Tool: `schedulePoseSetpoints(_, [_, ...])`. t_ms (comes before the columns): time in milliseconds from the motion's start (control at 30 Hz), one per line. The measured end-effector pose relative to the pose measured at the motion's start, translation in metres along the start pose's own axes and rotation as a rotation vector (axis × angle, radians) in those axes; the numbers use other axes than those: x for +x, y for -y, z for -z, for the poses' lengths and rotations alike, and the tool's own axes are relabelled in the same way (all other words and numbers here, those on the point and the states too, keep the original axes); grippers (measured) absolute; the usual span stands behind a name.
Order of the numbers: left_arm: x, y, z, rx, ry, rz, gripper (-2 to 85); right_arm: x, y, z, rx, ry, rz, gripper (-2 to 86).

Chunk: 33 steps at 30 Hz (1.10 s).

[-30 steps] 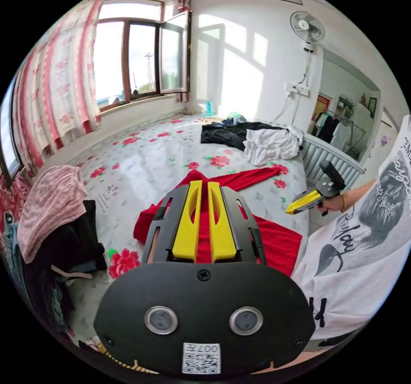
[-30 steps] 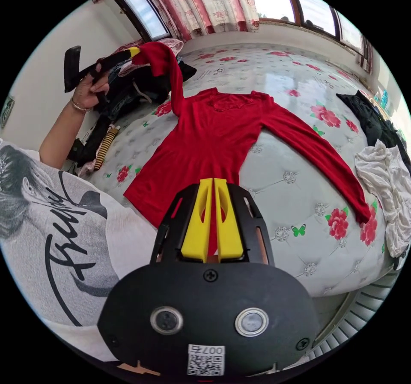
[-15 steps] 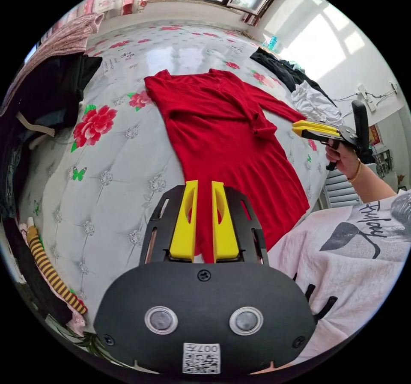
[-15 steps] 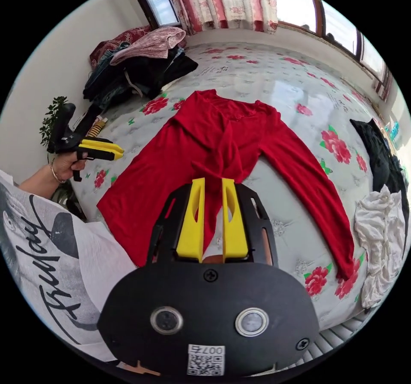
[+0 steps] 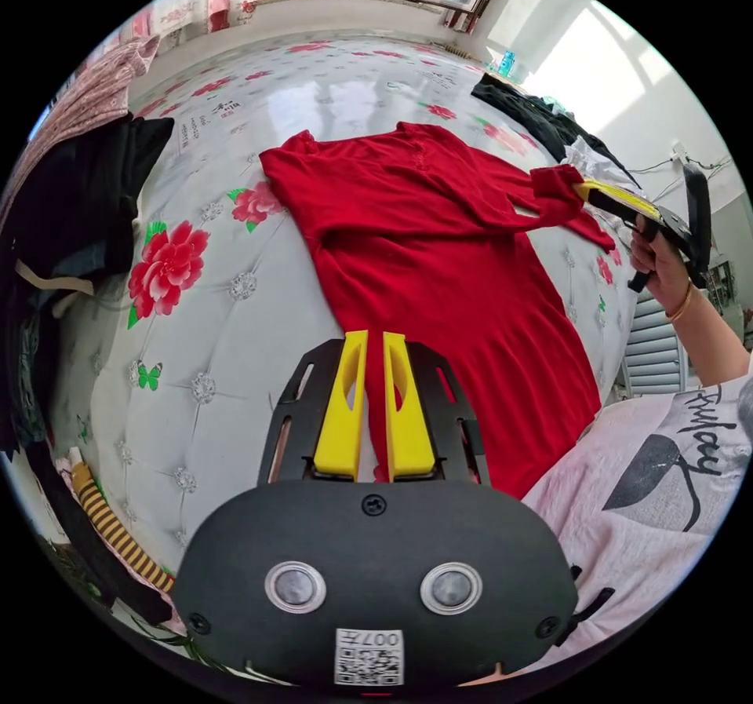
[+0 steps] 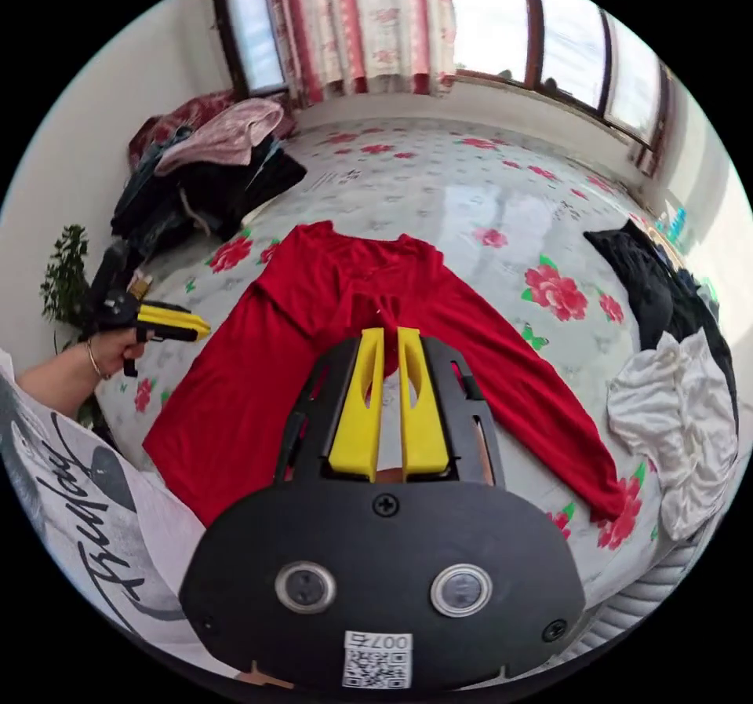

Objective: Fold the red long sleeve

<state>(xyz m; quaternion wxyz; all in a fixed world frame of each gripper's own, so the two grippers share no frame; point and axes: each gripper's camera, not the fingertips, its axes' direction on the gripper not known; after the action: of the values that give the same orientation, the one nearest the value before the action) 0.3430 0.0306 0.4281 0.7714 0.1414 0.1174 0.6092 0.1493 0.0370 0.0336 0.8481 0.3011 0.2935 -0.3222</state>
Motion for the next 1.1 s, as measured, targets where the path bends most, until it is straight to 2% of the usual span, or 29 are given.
schedulePoseSetpoints(67, [-0.004, 0.01, -0.009, -0.001, -0.009, 0.0, 4.0, 0.03, -0.016, -0.012, -0.048, -0.036, -0.067, 4.6])
schedulePoseSetpoints(133, [-0.007, 0.024, -0.015, 0.018, -0.001, -0.01, 4.3, 0.048, -0.033, -0.041, -0.201, -0.042, -0.082, 5.4])
schedulePoseSetpoints(300, [-0.007, 0.058, -0.024, 0.042, 0.027, -0.057, 4.7, 0.049, -0.038, -0.075, -0.237, -0.088, -0.054, 6.4])
schedulePoseSetpoints(367, [-0.007, 0.069, -0.031, 0.036, 0.031, -0.07, 4.7, 0.039, -0.032, -0.093, -0.254, -0.099, -0.003, 6.5])
schedulePoseSetpoints(533, [-0.006, 0.075, -0.044, 0.027, 0.004, -0.058, 4.6, -0.023, -0.033, -0.172, -0.414, -0.21, 0.41, 5.8])
schedulePoseSetpoints(600, [-0.007, 0.065, -0.048, 0.023, -0.011, -0.037, 4.3, -0.036, -0.038, -0.179, -0.379, -0.198, 0.513, 5.0])
schedulePoseSetpoints(767, [-0.011, 0.026, -0.054, 0.019, -0.033, 0.042, 2.7, -0.049, -0.037, -0.201, -0.432, -0.198, 0.53, 1.4])
schedulePoseSetpoints(867, [-0.012, 0.002, -0.052, 0.019, -0.036, 0.068, 1.9, -0.073, -0.029, -0.2, -0.475, -0.214, 0.568, 0.3])
schedulePoseSetpoints(1100, [-0.021, -0.057, -0.027, 0.034, -0.015, 0.079, -0.3, -0.158, -0.018, -0.104, -0.429, -0.06, 0.53, -0.3])
